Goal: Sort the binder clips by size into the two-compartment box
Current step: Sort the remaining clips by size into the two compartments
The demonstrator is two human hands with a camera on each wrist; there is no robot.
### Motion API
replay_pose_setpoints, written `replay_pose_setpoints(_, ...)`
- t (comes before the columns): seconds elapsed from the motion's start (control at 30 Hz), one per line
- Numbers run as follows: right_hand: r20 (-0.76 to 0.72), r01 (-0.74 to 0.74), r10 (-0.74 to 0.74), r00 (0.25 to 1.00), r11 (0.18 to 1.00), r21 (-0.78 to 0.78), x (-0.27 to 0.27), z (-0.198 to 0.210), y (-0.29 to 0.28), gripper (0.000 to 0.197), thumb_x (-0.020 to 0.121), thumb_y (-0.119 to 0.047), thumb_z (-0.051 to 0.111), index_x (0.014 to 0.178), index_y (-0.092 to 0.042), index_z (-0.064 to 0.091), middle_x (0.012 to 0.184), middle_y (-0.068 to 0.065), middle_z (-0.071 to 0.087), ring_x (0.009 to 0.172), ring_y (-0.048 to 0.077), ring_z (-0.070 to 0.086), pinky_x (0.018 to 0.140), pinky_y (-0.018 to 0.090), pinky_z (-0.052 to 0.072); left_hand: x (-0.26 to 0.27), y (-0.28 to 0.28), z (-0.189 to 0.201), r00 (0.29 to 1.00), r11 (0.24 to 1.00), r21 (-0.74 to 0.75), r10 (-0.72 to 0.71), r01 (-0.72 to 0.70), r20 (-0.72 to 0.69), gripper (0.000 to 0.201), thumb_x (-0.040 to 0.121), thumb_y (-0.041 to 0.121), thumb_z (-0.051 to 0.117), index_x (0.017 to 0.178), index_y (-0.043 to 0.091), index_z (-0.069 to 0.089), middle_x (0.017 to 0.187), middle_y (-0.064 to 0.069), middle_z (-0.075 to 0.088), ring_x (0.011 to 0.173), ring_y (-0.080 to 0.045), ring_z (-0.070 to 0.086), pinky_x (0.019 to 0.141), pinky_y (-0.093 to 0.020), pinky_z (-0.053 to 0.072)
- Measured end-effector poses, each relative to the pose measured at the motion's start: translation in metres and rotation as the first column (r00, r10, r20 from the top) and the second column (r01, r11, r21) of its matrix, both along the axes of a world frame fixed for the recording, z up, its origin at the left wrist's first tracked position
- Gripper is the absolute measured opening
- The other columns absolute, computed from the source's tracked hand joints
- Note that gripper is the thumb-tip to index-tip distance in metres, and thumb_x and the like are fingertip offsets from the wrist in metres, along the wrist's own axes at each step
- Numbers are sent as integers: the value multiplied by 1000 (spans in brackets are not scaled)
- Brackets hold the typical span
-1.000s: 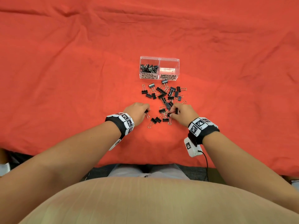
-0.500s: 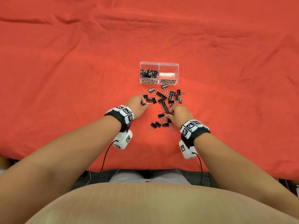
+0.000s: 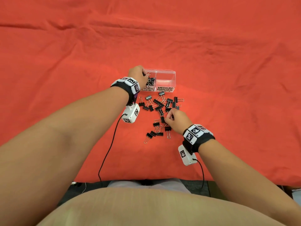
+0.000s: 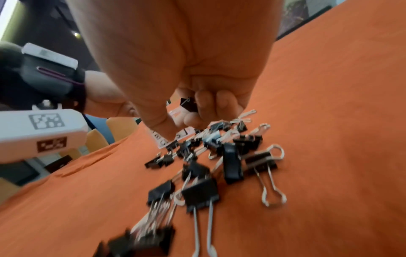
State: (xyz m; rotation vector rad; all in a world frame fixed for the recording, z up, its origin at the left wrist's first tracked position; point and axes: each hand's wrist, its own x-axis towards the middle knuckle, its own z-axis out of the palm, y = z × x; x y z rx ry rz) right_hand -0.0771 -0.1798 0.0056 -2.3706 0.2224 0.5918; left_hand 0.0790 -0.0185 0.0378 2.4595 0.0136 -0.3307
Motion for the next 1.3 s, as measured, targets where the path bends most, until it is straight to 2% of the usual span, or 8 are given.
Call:
replay_pose_setpoints(0.17,4,48,-48,999,997,-60,12,-1,-14,6,86,-14,54,81,-13,55,79,-1,59,59,11,52,50,23,41,-7,-2,-1,992,992,50,-122,120,30,36,90,10,55,126,15,53,135,-8,50,118,-24,53,97,-32,47)
replay_pose_setpoints(0.3,-82,-49,39,996,991,-127,6,-11,-12,13,84,-23,63,95,-16,60,72,-8,52,72,20,56,63,31,47,-49,-6,-11,962,962,60,-268,265,47,30,90,13,54,120,18,55,127,-2,46,84,-12,56,64,-20,45)
replay_pose_setpoints(0.47,-2,-139,142,990,965,-222,-7,-21,2,28,82,-26,65,108,-17,58,101,5,65,93,26,62,73,35,50,-110,-15,-50,820,811,122,-568,572,-72,29,89,17,55,118,21,57,111,-2,48,96,-18,54,71,-33,50)
replay_pose_setpoints(0.53,7,-114,119,993,969,-217,-9,-23,3,19,84,-22,63,100,-15,59,94,6,64,87,27,61,68,33,47,-123,-14,-62,787,774,138,-609,617,-103,33,89,18,57,122,21,55,108,-5,47,102,-21,50,73,-38,51)
replay_pose_setpoints(0.67,-39,-127,123,992,981,-150,-11,-25,1,10,88,-20,60,82,-12,57,80,4,59,74,23,57,64,34,44,-126,-5,-69,818,809,126,-563,574,-117,36,89,22,61,124,18,55,114,-6,47,100,-23,53,78,-40,52)
replay_pose_setpoints(0.93,-23,-244,244,969,954,-172,-13,-35,-12,11,86,-16,62,96,-14,56,106,3,54,94,22,56,86,36,47,-116,23,-70,906,913,37,-397,406,-143,31,92,12,56,123,14,55,118,-10,48,95,-27,60,88,-39,51)
replay_pose_setpoints(1.1,-32,-275,274,961,946,-170,-10,-34,-8,10,89,-18,57,84,-18,48,106,5,48,85,24,57,81,38,48,-127,35,-71,869,869,71,-480,490,-122,33,89,18,58,121,25,57,111,-4,46,89,-24,58,76,-41,54)
replay_pose_setpoints(1.3,57,-185,190,980,979,-82,25,-7,7,9,93,-20,52,88,-13,50,87,-2,52,76,16,52,69,29,45,-130,35,-71,894,899,38,-427,436,-133,32,89,6,51,119,15,57,117,-8,50,93,-30,60,84,-42,51)
